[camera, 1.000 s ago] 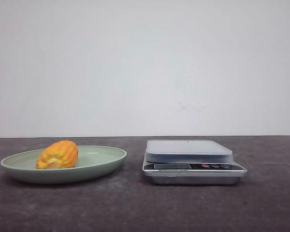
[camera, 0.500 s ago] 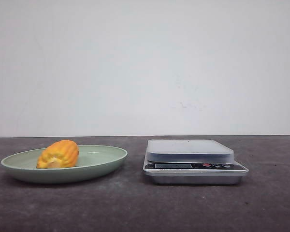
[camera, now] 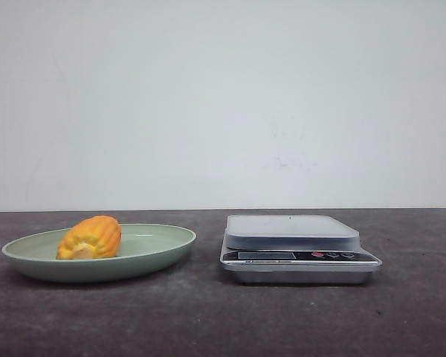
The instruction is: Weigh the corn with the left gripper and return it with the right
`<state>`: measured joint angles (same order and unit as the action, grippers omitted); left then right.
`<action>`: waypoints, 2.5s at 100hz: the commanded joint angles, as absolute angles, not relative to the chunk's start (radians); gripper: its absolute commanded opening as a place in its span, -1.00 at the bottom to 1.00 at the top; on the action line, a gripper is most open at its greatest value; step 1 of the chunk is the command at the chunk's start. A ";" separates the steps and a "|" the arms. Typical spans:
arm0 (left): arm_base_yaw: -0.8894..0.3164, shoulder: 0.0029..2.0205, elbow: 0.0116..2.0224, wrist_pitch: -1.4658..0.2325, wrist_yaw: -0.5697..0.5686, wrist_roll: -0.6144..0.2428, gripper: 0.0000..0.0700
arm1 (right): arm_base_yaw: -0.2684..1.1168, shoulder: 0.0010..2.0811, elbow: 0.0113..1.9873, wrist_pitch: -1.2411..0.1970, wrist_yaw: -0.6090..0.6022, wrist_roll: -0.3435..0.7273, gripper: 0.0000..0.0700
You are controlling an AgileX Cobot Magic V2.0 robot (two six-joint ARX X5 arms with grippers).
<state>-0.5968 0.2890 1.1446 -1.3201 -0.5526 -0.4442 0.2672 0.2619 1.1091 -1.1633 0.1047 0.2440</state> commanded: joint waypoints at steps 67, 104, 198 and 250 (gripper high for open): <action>-0.179 0.083 0.582 -0.544 -0.252 -0.224 -0.95 | 0.270 0.264 1.124 -1.151 0.106 0.254 -0.97; -0.044 0.003 0.124 -0.152 -0.025 -0.220 -0.95 | 0.270 0.264 1.124 -1.151 0.106 0.254 -0.97; -0.003 0.003 0.014 -0.186 0.031 -0.147 -0.95 | 0.270 0.264 1.124 -1.152 0.105 0.254 -0.97; -0.003 0.003 0.014 -0.186 0.031 -0.147 -0.95 | 0.270 0.264 1.124 -1.152 0.106 0.254 -0.97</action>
